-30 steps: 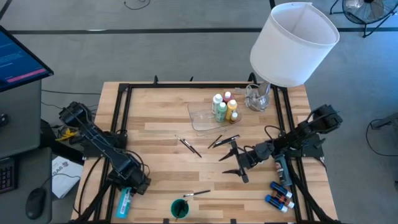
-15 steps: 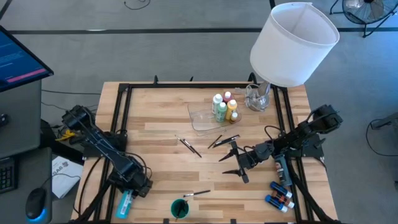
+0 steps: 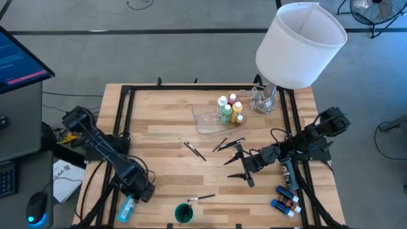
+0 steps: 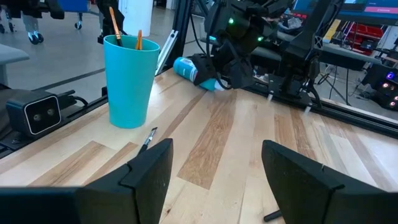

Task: Pick & Place Paint Supplies
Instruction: Put the big light blue paint bottle into the transparent bin

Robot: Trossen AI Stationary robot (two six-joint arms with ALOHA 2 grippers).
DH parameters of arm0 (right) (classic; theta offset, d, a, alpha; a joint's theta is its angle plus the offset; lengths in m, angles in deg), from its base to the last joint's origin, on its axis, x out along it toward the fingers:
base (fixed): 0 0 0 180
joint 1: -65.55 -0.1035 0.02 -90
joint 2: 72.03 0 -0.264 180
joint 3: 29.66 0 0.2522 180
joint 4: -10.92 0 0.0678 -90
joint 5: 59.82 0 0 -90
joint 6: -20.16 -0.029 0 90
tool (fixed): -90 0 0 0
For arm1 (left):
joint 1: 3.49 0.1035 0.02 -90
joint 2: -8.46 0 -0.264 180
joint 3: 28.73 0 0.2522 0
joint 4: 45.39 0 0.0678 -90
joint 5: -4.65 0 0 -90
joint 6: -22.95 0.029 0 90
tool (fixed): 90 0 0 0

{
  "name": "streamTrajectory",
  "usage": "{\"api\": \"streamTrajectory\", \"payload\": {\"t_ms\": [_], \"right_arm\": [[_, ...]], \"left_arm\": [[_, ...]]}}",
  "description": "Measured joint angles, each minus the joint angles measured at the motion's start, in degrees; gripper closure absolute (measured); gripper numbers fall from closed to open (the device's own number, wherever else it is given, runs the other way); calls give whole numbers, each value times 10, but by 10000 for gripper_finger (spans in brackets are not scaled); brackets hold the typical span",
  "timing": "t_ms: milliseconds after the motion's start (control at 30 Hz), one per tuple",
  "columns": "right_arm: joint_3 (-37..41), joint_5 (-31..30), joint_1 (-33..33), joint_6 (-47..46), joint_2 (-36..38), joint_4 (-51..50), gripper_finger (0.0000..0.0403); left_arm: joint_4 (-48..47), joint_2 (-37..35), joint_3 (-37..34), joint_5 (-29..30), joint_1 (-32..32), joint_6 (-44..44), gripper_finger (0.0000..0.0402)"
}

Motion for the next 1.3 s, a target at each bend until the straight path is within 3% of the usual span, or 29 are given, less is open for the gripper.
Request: {"api": "streamTrajectory", "payload": {"t_ms": [167, 367, 567, 667, 833, 1033, 1233, 1300], "right_arm": [[0, 0, 0, 0, 0, 0, 163], [0, 0, 0, 0, 0, 0, 163], [0, 0, 0, -6, 0, -5, 163], [0, -1, 0, -7, 0, -26, 163], [0, -2, -5, -29, 0, -32, 163], [6, -11, -43, -31, 0, -34, 163], [19, -133, -99, -63, 3, -23, 163], [26, -143, -114, -72, 8, -7, 163]], "left_arm": [[-23, -52, 0, 75, 7, 0, 293], [-133, -146, 1, 186, 37, 46, 293], [-159, -231, 2, 311, 129, 196, 294], [-159, -246, 21, 346, 196, 308, 294], [-146, -235, 95, 398, 290, 504, 294], [-114, -191, 217, 463, 356, 709, 295], [-39, -125, 306, 486, 387, 867, 295], [-20, -103, 321, 486, 398, 905, 295]]}}
